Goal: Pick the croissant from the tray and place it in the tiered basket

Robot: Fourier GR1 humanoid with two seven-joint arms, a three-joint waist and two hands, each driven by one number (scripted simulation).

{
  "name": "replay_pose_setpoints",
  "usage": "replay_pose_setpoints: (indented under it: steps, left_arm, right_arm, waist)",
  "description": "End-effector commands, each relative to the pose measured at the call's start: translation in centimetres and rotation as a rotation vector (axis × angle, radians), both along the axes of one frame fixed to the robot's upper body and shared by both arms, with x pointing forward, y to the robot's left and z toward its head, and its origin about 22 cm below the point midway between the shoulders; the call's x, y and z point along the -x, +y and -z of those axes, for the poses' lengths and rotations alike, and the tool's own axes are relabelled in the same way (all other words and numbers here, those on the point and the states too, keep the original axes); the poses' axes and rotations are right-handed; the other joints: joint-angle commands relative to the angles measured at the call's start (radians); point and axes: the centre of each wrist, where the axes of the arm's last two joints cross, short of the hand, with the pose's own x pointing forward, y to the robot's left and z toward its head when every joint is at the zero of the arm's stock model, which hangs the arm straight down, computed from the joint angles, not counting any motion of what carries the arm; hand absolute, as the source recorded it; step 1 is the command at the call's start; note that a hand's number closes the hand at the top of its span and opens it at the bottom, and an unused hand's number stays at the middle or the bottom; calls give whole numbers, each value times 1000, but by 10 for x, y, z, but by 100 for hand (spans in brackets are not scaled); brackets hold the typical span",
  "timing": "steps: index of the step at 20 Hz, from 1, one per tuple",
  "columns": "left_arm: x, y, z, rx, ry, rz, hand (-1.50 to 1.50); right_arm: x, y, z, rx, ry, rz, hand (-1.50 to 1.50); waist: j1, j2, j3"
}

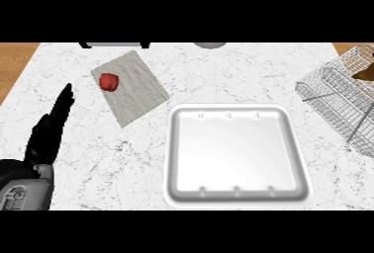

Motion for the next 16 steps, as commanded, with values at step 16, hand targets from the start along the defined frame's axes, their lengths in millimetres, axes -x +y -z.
replay_pose_setpoints:
  steps: [16]
  left_arm:
    - [22,29,-1,-23,37,-103,0]
  right_arm:
    - [71,4,-25,-134,-216,103,-150]
  waist:
    - [-101,-40,-1]
